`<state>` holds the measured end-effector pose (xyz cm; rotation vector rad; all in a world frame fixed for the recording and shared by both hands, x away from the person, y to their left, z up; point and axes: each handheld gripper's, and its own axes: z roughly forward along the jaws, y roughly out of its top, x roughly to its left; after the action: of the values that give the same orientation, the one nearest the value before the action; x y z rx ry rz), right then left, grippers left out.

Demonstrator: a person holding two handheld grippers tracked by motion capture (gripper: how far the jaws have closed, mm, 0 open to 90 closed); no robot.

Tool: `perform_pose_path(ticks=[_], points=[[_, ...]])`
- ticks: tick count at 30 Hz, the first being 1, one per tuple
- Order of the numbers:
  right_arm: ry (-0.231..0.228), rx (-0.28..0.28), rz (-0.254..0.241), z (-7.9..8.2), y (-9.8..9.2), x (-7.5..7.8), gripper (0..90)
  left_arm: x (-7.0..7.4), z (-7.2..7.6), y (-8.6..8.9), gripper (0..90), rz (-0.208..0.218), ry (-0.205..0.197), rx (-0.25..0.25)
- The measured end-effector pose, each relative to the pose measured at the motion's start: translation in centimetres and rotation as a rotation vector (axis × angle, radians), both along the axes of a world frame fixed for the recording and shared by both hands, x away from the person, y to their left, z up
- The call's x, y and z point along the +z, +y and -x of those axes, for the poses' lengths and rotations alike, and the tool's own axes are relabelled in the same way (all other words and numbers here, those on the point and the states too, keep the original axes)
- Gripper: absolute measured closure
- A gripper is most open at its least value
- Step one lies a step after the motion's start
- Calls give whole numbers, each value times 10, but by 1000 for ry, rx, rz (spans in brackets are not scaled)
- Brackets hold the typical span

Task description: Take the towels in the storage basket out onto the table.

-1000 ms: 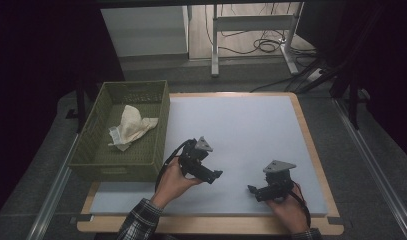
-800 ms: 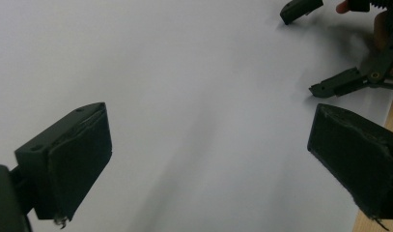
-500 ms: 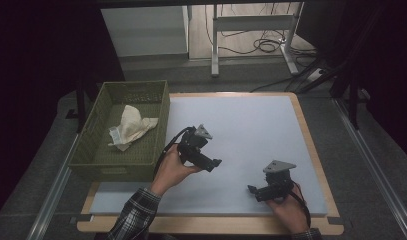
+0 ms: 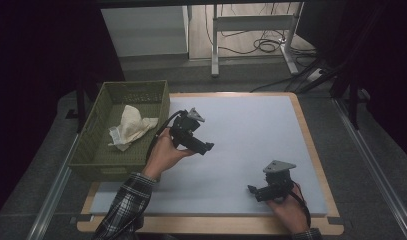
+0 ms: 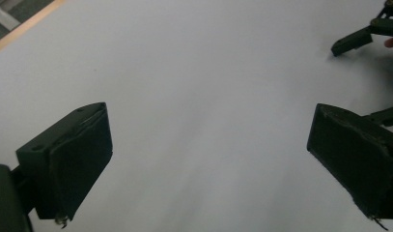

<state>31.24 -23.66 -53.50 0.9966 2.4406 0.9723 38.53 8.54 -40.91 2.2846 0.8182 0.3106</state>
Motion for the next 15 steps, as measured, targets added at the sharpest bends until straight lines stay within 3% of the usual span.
perform_pose_path(ticks=[15], points=[[0, 0, 1, 0, 0, 0, 3, 9, -23, 52, 25, 5, 4, 117]])
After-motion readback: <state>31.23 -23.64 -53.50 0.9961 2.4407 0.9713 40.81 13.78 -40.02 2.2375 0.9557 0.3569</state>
